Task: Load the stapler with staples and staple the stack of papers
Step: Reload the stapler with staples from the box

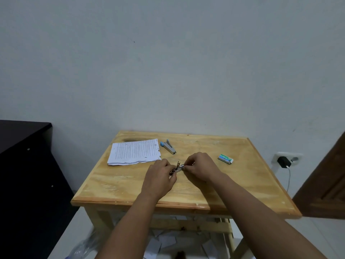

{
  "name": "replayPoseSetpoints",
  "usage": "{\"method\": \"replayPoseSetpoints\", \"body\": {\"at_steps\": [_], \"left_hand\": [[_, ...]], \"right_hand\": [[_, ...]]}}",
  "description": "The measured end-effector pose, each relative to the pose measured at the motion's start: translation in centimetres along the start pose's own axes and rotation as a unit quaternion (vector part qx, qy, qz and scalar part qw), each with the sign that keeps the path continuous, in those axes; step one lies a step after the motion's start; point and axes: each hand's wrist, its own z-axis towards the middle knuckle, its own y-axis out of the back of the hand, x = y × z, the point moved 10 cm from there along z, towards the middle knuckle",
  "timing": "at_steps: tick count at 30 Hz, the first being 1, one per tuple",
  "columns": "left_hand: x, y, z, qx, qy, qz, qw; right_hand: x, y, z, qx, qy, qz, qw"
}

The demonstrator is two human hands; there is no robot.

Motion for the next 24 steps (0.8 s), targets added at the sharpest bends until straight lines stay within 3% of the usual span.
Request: {"method": "replayPoseSetpoints", "body": {"at_steps": [16, 24], "left_hand": [[-0.1, 0.1, 0.0, 0.001, -0.003, -0.007, 1.000], [0.0, 0.0, 0.1, 0.006, 0.000, -0.007, 1.000]], "right_hand": [[0.2, -0.7, 1.2, 0.035, -0.117, 0.028, 0.992], [0.4, -0.5, 0.3, -0.032, -0.108, 0.008, 0.994]]}}
